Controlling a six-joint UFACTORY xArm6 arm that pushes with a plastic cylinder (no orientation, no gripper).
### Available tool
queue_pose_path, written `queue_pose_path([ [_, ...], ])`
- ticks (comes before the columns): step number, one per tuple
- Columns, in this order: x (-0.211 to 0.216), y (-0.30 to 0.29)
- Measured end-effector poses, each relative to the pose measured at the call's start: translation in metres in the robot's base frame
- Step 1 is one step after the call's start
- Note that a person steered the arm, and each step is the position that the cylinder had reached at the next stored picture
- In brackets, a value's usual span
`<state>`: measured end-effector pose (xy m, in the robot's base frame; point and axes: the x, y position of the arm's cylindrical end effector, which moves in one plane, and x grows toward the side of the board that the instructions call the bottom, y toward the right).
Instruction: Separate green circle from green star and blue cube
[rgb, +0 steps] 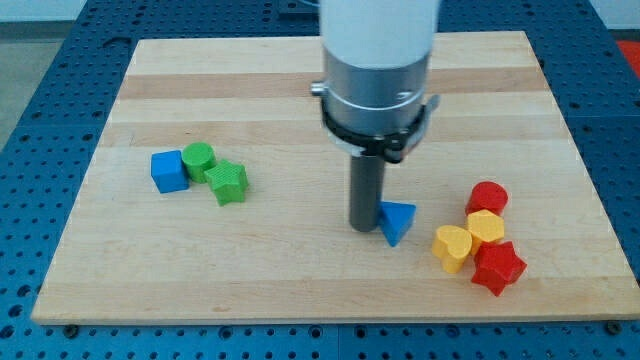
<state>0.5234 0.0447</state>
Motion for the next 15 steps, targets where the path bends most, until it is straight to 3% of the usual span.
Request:
queue_pose_path([
  [2,0.000,0.060],
  [3,-0.007,0.029],
  [7,-0.126,-0.146],
  [9,-0.108,-0.290],
  [10,-0.084,-0.304],
  [13,-0.083,-0.119],
  [15,-0.080,-0.068],
])
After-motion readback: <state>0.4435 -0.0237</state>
